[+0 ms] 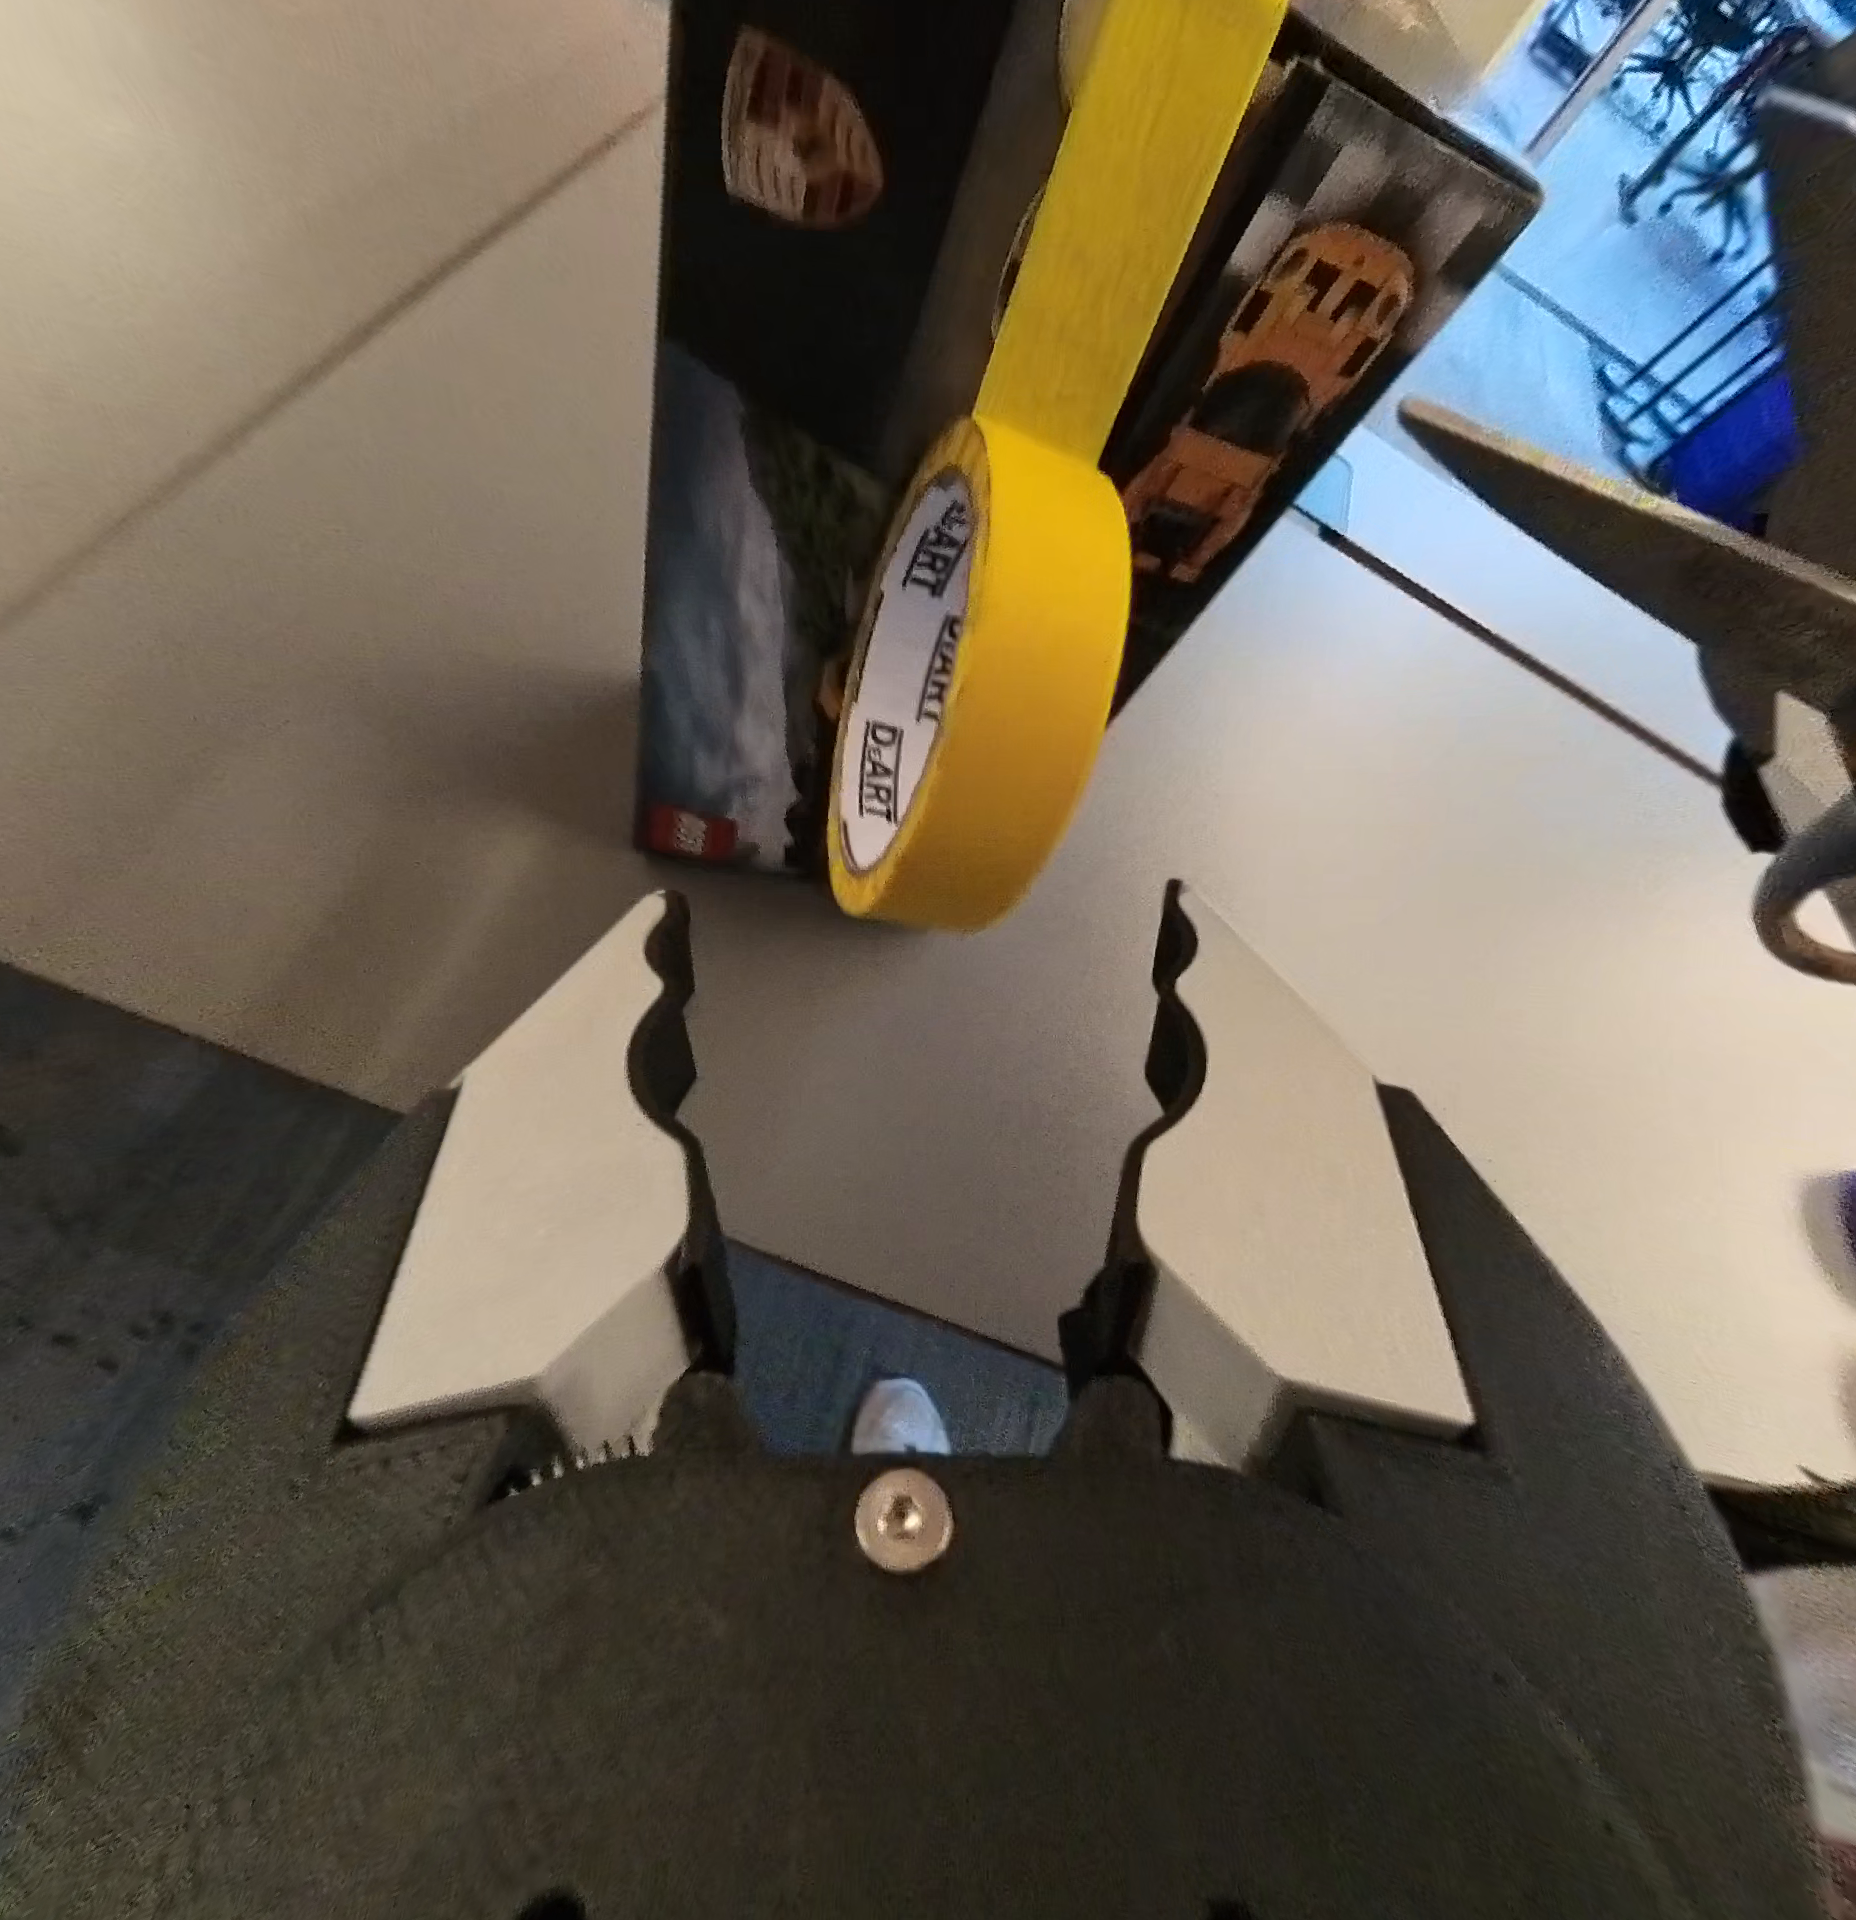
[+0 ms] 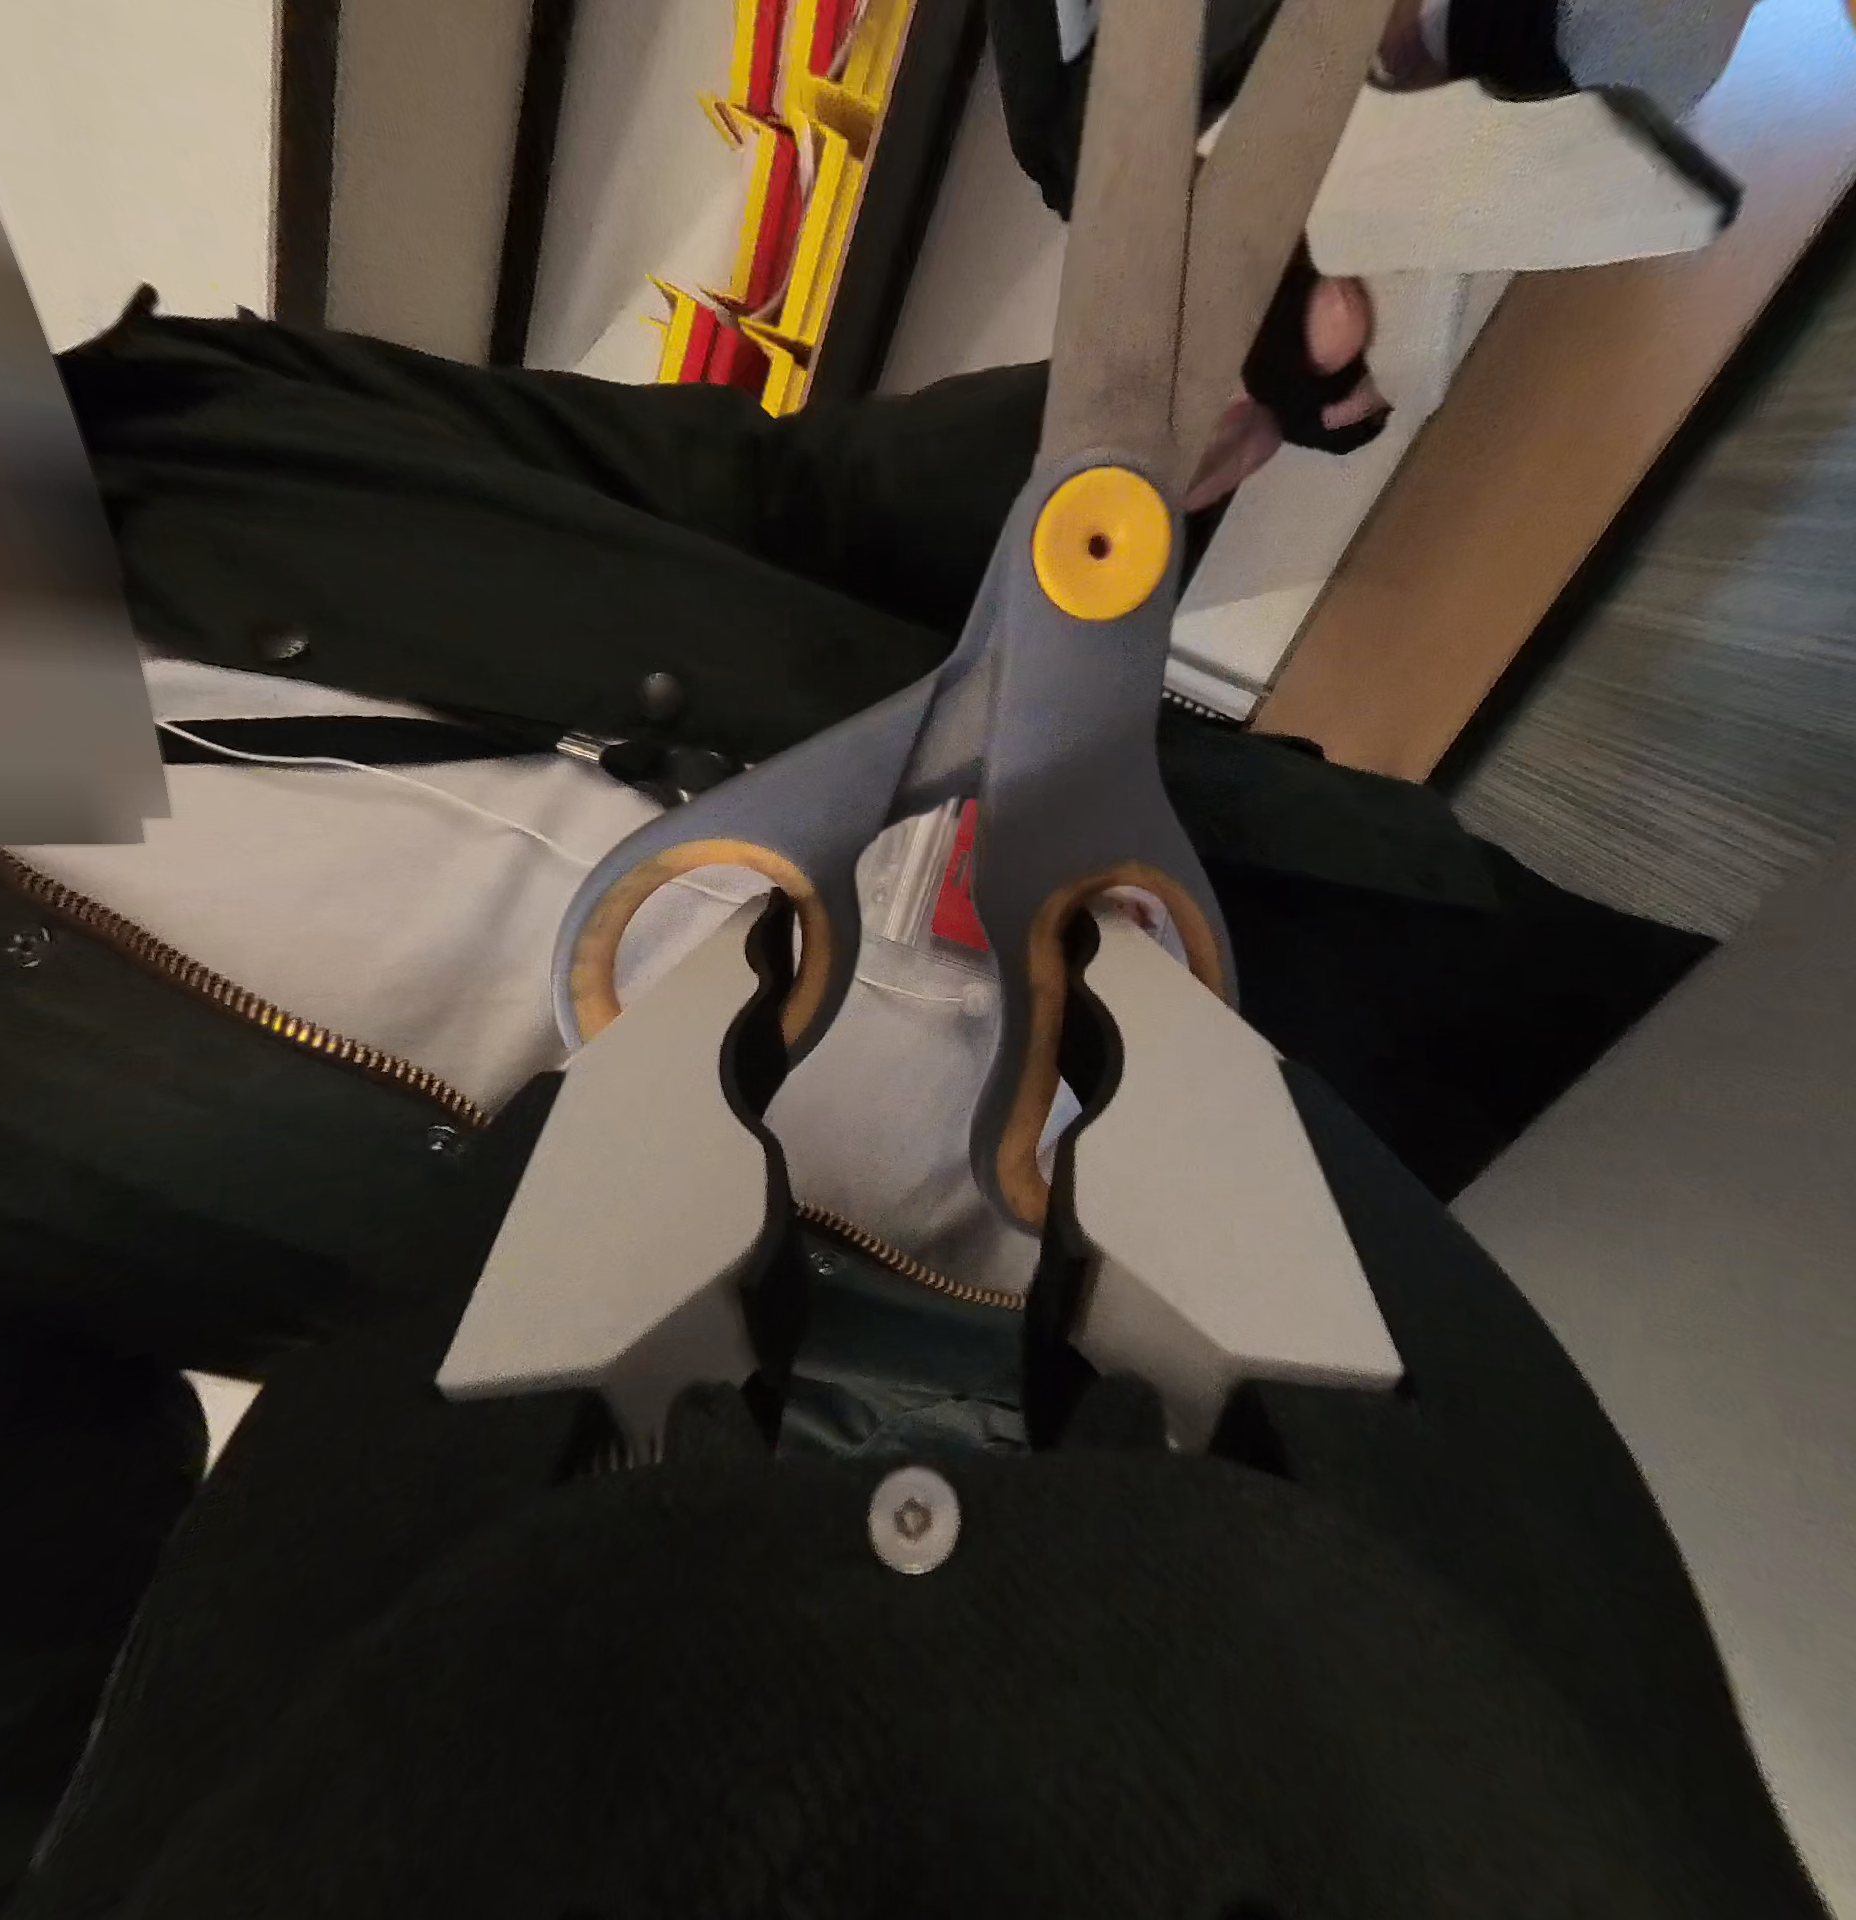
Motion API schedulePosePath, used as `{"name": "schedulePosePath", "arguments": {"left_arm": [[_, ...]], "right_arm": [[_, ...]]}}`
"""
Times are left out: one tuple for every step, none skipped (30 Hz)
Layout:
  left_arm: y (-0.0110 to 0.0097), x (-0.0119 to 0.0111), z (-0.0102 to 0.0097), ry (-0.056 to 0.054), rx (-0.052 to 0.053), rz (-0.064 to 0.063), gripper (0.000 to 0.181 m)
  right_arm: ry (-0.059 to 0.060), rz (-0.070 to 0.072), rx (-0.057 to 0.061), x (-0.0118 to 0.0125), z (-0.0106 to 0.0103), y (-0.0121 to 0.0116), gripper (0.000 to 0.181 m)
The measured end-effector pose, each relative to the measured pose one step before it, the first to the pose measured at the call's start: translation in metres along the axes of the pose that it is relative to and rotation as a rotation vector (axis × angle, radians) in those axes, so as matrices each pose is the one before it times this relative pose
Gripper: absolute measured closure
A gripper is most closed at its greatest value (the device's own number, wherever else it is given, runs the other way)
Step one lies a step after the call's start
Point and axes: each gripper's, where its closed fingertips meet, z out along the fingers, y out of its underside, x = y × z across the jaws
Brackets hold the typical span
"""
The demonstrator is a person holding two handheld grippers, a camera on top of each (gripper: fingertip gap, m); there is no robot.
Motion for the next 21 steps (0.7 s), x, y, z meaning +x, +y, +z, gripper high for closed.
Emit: {"name": "schedulePosePath", "arguments": {"left_arm": [[-0.00164,-0.00002,0.00460,0.0010,0.0000,0.0138,0.096],[0.00039,0.00145,0.00476,0.0129,-0.0078,0.0043,0.100],[0.00147,0.00099,0.00459,0.0115,-0.0098,0.0044,0.103],[0.00182,0.00030,0.00397,0.0045,-0.0112,0.0073,0.106],[0.00102,-0.00015,0.00293,-0.0021,-0.0070,0.0157,0.111],[0.00001,-0.00093,0.00236,-0.0106,-0.0025,0.0224,0.117],[-0.00059,-0.00009,0.00184,-0.0067,-0.0020,0.0250,0.125],[-0.00065,-0.00031,0.00133,-0.0096,-0.0038,0.0285,0.135],[-0.00066,-0.00108,0.00061,-0.0149,-0.0047,0.0310,0.145],[-0.00037,-0.00092,-0.00003,-0.0150,-0.0073,0.0267,0.150],[0.00003,-0.00111,-0.00066,-0.0163,-0.0134,0.0197,0.151],[0.00062,-0.00049,-0.00112,-0.0123,-0.0180,0.0143,0.151],[0.00039,-0.00058,-0.00197,-0.0124,-0.0162,0.0121,0.151],[-0.00051,-0.00062,-0.00259,-0.0129,-0.0090,0.0130,0.152],[-0.00126,-0.00084,-0.00307,-0.0139,-0.0036,0.0115,0.152],[-0.00127,-0.00063,-0.00286,-0.0105,-0.0017,0.0069,0.152],[-0.00115,0.00025,-0.00237,-0.0028,-0.0025,0.0007,0.152],[-0.00103,0.00084,-0.00185,0.0035,-0.0022,-0.0064,0.153],[-0.00102,0.00060,-0.00151,0.0044,-0.0018,-0.0103,0.153],[-0.00054,0.00014,-0.00114,0.0014,-0.0035,-0.0090,0.153],[-0.00028,-0.00048,-0.00092,-0.0030,-0.0038,-0.0049,0.153]], "right_arm": [[0.0138,-0.0074,0.0040,0.00371,-0.00111,-0.00044,0.132],[0.0111,-0.0048,0.0027,0.00351,-0.00165,0.00000,0.132],[-0.0112,0.0026,0.0071,0.00049,-0.00185,-0.00042,0.133],[-0.0048,0.0064,0.0071,0.00145,-0.00222,-0.00073,0.134],[0.0244,0.0045,-0.0010,0.00505,-0.00275,-0.00031,0.134],[0.0348,0.0007,-0.0094,0.00581,-0.00289,0.00037,0.134],[0.0261,-0.0041,-0.0076,0.00391,-0.00306,0.00001,0.134],[0.0194,-0.0019,0.0004,0.00255,-0.00324,-0.00139,0.134],[0.0184,0.0024,0.0073,0.00242,-0.00332,-0.00247,0.134],[0.0164,0.0065,0.0115,0.00219,-0.00297,-0.00297,0.134],[0.0177,0.0082,0.0054,0.00241,-0.00276,-0.00213,0.134],[0.0152,0.0028,0.0047,0.00172,-0.00230,-0.00173,0.134],[0.0152,0.0032,0.0034,0.00191,-0.00176,-0.00147,0.134],[0.0146,0.0053,-0.0019,0.00188,-0.00118,-0.00057,0.134],[0.0169,0.0052,-0.0091,0.00233,-0.00065,0.00040,0.133],[0.0160,0.0012,-0.0107,0.00229,-0.00036,0.00059,0.133],[0.0090,0.0026,-0.0087,0.00158,0.00026,0.00043,0.133],[-0.0005,0.0069,-0.0089,0.00053,0.00068,0.00037,0.133],[-0.0001,0.0059,-0.0057,0.00093,0.00102,-0.00009,0.133],[0.0019,0.0044,-0.0044,0.00155,0.00113,-0.00034,0.133],[-0.0015,0.0041,0.0012,0.00128,0.00125,-0.00115,0.133]]}}
